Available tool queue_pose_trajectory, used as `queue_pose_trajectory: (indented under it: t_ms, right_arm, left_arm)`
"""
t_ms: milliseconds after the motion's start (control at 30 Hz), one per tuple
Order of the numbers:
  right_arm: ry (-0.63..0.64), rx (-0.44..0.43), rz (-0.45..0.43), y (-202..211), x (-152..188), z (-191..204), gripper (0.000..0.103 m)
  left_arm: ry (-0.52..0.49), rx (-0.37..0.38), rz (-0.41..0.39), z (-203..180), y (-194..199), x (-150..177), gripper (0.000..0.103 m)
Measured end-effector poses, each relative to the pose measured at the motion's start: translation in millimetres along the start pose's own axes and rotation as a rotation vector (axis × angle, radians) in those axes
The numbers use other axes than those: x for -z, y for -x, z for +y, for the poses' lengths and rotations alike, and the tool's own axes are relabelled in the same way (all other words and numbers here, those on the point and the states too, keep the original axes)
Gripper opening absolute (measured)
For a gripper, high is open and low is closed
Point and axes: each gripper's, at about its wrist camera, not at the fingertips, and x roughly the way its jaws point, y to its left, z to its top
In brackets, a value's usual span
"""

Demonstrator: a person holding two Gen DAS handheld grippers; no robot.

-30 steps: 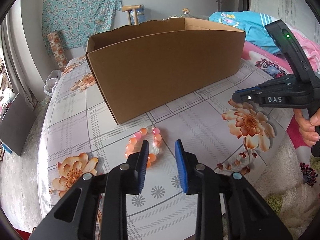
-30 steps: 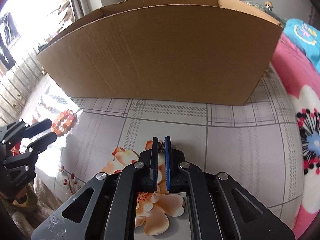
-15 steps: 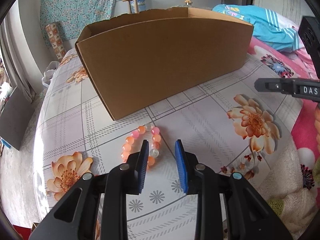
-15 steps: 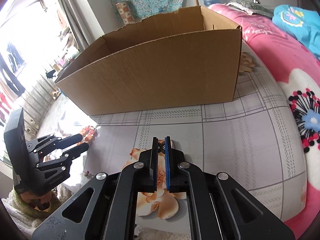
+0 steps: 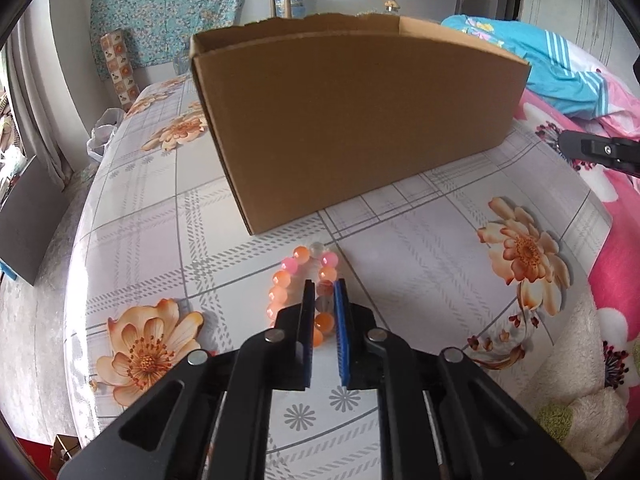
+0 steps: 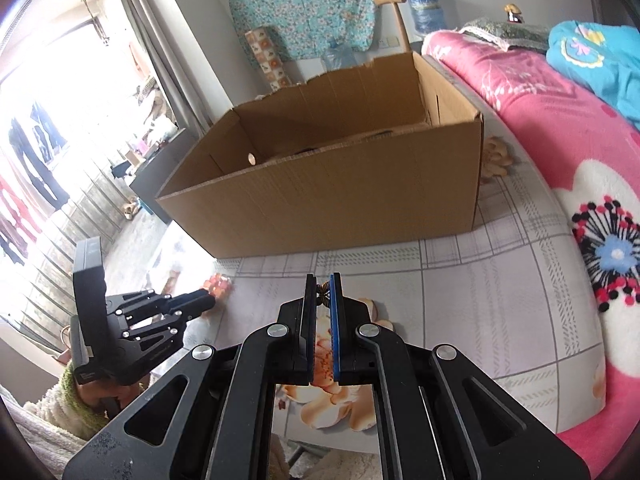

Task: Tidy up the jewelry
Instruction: 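Carry the bracelet and butterfly charm into the box and open both grippers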

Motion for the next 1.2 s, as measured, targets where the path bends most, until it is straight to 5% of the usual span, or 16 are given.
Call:
queue_pose_trajectory:
  t_ms: [333, 533, 700, 867, 1200]
  right_arm:
    - [0.068, -0.057, -0.083, 24, -63, 10, 0.004]
    - [0.113, -0.077, -0.09, 21, -107, 13, 0.004]
    - [0.115, -0.088, -0.041, 0, -136, 5, 0.004]
    - [0.123, -0.084, 0.031, -26, -154, -4, 0.004]
    - [0.133, -0.067, 0.164, -80, -172, -26, 0.004]
  left_arm:
    - [0.041, 0.143, -0.185, 15, 82, -38, 0.009]
    - [-0.01, 0.26, -0.308, 7, 129, -87, 0.009]
    - [-0.065, 0.322, -0.337, -8, 127, -143, 0.009]
    - [-0.079, 0.389, -0.197, -23, 71, -189, 0.009]
    - [-0.059, 0.416, 0.294, -40, -76, -238, 0.009]
